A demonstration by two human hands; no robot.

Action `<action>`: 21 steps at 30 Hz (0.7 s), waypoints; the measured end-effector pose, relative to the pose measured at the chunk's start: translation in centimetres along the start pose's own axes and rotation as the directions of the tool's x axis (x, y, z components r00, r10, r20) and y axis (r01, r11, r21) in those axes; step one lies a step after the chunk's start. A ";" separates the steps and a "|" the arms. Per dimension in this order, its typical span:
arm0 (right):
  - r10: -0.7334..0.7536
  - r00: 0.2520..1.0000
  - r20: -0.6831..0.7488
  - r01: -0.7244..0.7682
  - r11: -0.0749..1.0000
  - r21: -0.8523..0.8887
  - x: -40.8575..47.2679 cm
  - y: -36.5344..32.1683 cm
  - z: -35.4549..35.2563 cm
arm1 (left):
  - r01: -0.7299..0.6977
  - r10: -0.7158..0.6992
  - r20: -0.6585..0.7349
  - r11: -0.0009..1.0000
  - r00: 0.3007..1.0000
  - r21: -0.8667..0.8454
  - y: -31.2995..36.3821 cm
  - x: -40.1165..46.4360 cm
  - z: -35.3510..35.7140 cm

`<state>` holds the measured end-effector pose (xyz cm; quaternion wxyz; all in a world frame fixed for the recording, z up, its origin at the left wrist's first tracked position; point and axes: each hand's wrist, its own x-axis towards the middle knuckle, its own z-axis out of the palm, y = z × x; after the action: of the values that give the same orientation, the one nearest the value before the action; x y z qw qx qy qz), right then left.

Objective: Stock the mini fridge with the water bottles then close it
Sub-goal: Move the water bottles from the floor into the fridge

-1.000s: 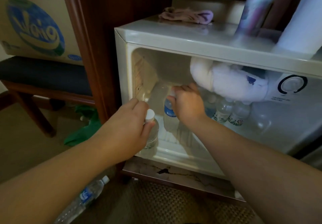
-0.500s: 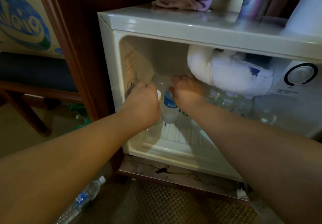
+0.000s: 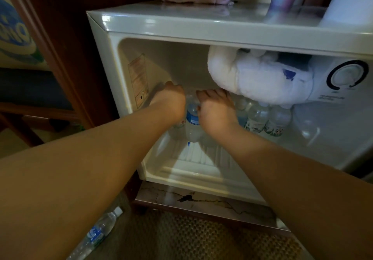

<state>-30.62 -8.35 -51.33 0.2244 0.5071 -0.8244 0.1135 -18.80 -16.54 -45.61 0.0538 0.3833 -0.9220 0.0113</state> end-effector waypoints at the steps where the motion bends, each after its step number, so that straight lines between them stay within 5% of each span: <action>1: -0.009 1.000 0.006 0.009 1.000 0.001 0.0 0.2 0.0 | 0.003 -0.003 0.006 1.000 1.000 0.001 0.1 0.5 0.0; 10: -0.037 0.995 0.088 0.032 0.998 0.062 0.7 0.8 -1.3 | -0.035 0.035 -0.020 0.999 0.999 0.024 -1.0 2.1 0.9; 21: -0.049 0.999 0.000 0.049 0.987 0.151 -1.1 0.0 -2.0 | -0.047 0.030 -0.129 0.990 0.991 -0.131 -1.4 -0.8 1.1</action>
<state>-29.65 -6.67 -50.18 0.1864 0.5430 -0.8011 0.1690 -17.29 -17.04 -46.80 0.1375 0.3593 -0.9227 -0.0250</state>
